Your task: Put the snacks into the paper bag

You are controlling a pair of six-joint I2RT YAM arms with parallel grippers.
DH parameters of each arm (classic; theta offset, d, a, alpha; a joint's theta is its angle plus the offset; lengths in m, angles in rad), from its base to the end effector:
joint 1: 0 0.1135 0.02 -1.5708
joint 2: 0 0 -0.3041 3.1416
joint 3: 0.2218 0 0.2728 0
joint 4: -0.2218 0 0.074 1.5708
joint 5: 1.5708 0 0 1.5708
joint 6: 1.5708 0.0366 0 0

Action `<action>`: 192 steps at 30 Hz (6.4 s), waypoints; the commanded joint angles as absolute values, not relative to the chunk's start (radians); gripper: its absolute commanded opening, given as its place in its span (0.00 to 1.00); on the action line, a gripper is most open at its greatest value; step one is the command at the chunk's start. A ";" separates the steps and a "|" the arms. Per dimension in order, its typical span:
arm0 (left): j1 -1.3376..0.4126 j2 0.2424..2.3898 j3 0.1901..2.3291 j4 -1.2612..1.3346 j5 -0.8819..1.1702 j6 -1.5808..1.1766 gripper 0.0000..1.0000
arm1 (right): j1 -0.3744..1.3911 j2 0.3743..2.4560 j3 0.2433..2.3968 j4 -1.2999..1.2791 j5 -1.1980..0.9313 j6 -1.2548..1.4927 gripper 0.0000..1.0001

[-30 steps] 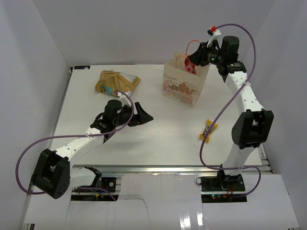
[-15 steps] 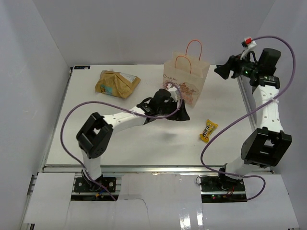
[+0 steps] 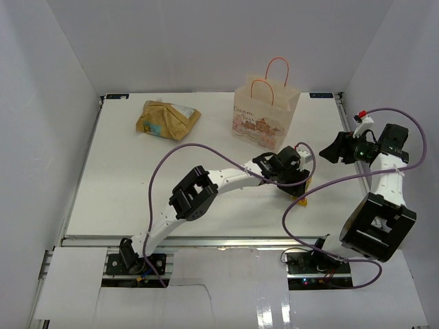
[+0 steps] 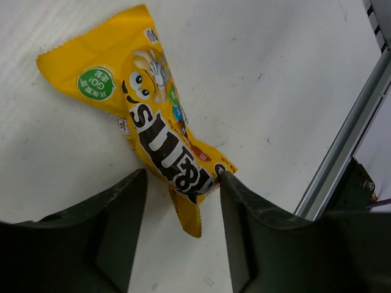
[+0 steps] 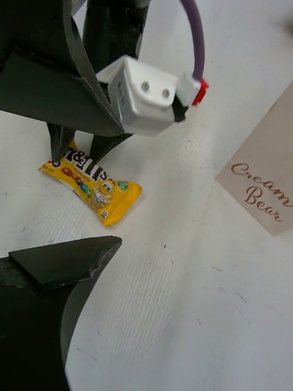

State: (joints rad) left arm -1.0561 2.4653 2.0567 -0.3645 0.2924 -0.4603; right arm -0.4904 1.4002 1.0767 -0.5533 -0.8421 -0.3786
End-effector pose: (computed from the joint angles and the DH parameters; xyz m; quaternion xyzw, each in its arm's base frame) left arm 0.2878 -0.5303 0.1770 0.3217 0.8549 -0.3617 0.1867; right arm 0.2799 -0.1185 0.3099 -0.0908 0.8647 0.2180 0.4433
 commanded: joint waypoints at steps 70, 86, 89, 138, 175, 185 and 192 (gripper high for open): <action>-0.752 1.129 0.985 -0.033 0.049 -0.511 0.93 | 0.132 1.531 1.785 -0.077 -0.910 0.080 0.19; -0.519 1.169 0.982 -0.365 -0.086 -0.794 0.93 | 0.143 1.842 1.970 -0.047 -0.613 -0.276 0.27; -0.398 1.225 1.020 -0.412 -0.037 -0.874 0.93 | 0.143 1.807 1.877 -0.051 -0.630 -0.288 0.44; 0.209 2.125 1.743 -0.321 0.169 -1.371 0.91 | -0.094 1.275 1.259 -0.345 -1.045 -0.408 0.88; 0.219 2.390 2.062 -0.549 0.227 -1.418 0.35 | -0.094 1.259 1.307 -0.354 -1.042 -0.376 0.88; 0.219 2.195 1.907 0.102 0.638 -1.031 0.00 | -0.080 1.250 1.393 -0.498 -1.166 -0.644 0.89; 0.181 1.916 1.627 0.175 0.896 -0.681 0.00 | 0.044 1.287 1.457 -0.459 -1.043 -0.572 0.88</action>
State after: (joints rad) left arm 0.2054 2.1151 1.7126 0.0257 0.7177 -0.8761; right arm -0.0292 1.2827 1.4052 -0.4721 -1.0893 -0.5919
